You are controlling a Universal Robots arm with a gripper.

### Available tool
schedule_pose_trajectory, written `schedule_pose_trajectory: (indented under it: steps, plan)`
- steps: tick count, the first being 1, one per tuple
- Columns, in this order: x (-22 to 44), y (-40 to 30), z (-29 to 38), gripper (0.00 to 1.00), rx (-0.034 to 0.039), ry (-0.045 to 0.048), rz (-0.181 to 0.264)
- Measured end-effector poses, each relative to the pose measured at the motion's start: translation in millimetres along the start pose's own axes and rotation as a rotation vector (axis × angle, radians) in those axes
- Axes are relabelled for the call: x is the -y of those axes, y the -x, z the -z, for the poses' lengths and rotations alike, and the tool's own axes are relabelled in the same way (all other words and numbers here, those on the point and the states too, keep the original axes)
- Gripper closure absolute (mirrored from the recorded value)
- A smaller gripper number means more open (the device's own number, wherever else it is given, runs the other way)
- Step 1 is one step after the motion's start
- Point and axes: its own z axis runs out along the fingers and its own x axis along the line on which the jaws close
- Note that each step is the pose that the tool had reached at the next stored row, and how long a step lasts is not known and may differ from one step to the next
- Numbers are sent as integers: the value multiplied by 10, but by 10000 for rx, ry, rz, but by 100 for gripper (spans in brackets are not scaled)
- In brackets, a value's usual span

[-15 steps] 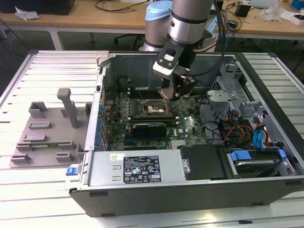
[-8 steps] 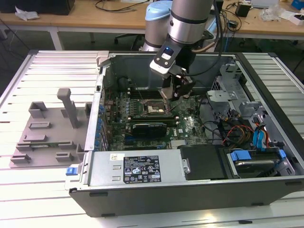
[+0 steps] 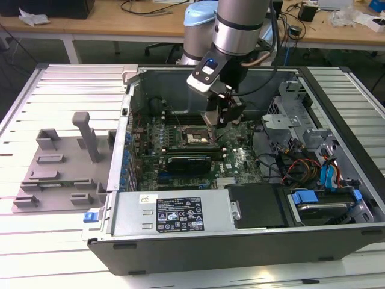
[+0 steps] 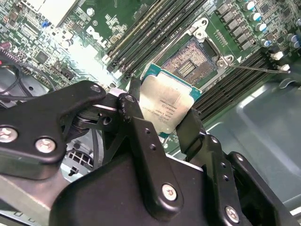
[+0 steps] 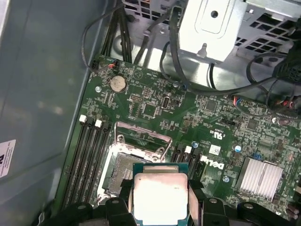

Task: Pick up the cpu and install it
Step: 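Place the cpu into insertion slot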

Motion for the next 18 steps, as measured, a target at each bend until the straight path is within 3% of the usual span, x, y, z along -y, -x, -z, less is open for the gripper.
schedule_pose_trajectory:
  steps: [18]
  plan:
    - [0,0,0,45,85,0,-1378]
